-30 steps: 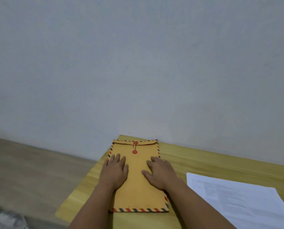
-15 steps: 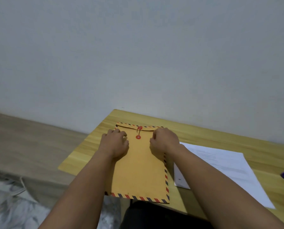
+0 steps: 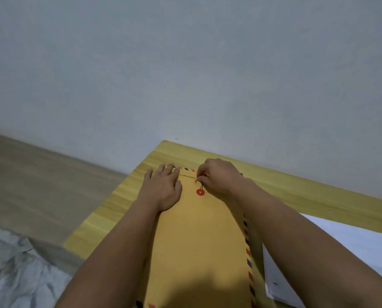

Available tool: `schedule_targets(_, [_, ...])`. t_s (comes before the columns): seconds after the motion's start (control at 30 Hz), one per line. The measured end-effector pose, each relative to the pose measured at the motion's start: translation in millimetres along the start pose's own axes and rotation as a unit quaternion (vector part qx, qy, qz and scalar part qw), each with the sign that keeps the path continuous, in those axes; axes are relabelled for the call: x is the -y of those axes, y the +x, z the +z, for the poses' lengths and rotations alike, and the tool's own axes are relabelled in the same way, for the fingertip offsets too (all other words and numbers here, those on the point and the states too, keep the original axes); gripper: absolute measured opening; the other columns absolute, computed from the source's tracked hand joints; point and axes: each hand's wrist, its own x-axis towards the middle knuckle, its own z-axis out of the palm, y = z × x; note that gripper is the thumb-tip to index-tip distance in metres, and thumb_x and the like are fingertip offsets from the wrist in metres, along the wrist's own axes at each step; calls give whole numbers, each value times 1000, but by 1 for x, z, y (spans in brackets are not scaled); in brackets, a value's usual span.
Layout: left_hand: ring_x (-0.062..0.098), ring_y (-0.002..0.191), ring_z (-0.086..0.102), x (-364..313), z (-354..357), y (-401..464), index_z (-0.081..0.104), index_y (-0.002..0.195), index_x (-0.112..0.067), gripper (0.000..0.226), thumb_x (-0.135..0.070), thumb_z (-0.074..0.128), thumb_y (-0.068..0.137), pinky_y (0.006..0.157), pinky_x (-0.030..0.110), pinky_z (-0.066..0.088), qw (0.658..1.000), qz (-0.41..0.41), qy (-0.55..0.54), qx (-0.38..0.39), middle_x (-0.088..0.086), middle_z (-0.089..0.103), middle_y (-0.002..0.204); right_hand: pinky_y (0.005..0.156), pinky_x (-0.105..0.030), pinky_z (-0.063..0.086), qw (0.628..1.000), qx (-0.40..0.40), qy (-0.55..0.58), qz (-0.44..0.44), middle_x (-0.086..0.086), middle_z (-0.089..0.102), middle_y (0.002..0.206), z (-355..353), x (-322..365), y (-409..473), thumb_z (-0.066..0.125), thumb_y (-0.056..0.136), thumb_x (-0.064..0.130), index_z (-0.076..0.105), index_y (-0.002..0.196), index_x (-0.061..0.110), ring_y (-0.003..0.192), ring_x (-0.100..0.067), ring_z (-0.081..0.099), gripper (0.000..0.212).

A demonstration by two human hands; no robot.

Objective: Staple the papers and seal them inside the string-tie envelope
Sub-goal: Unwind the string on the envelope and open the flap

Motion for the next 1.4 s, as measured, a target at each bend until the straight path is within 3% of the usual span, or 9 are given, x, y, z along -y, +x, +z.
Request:
schedule_targets(0.17, [19,156,8,0,3,0,25,159,-26,59,-41,25,103,125,52,6,1000,4,10,-5,-2,17,169,96,-48,47,998,3,-51,-40,-2,58,117,12,0,8,42,110,35,62,120,20,110,-23,56,27])
schedule_targets(0.5, [17,157,6,1,2,0,23,160,-27,60,-43,23,103,126,50,3,1000,-3,6,2,-3,14,169,96,-50,34,977,-62,53,199,-3,58,113,9,-15,3,42,102,25,56,112,17,108,-28,56,19])
schedule_targets(0.7, [18,157,7,-1,3,0,22,160,-27,60,-42,22,102,125,51,4,1000,-8,11,7,-2,14,169,94,-41,33,965,-186,175,64,12,66,94,2,-15,-46,60,98,31,63,90,23,97,-15,58,12])
schedule_targets(0.77, [18,157,7,-1,2,-1,21,160,-26,60,-42,22,102,126,51,4,1000,-9,15,8,-2,14,169,97,-37,41,941,-180,282,48,11,74,95,-1,-2,-47,64,97,32,63,89,24,99,-10,67,12])
schedule_targets(0.87, [18,157,7,-1,1,-2,21,160,-27,60,-42,21,102,125,51,5,1000,-8,13,7,-1,14,169,76,-25,56,856,-140,492,80,1,79,85,-12,28,-32,63,101,21,59,87,16,88,-10,77,16])
schedule_targets(0.97, [18,156,7,-1,1,-4,21,160,-29,60,-42,21,102,125,51,4,1000,-8,7,6,-2,15,169,57,-28,47,779,-43,615,111,-1,70,65,-17,49,-20,55,103,11,57,86,14,65,-21,68,17])
schedule_targets(1.1, [17,157,6,-1,-1,-3,21,160,-27,60,-42,23,103,125,50,4,1000,-11,7,6,-2,15,169,54,-25,38,886,-51,452,88,12,54,54,-17,44,-23,63,97,19,64,83,18,49,-6,47,14])
schedule_targets(1.23, [18,156,8,-1,0,-4,23,160,-26,60,-42,23,103,125,51,5,1000,-10,9,5,-2,16,169,69,-31,50,971,11,221,89,-1,70,85,-32,31,-26,70,91,21,73,93,9,78,-19,65,13])
schedule_targets(1.4, [17,156,8,-2,-2,-4,23,160,-27,59,-42,23,103,126,50,4,1000,-12,6,3,-2,15,169,59,-31,43,988,122,10,98,-3,56,72,-46,25,-26,78,89,20,55,68,14,73,-25,59,32])
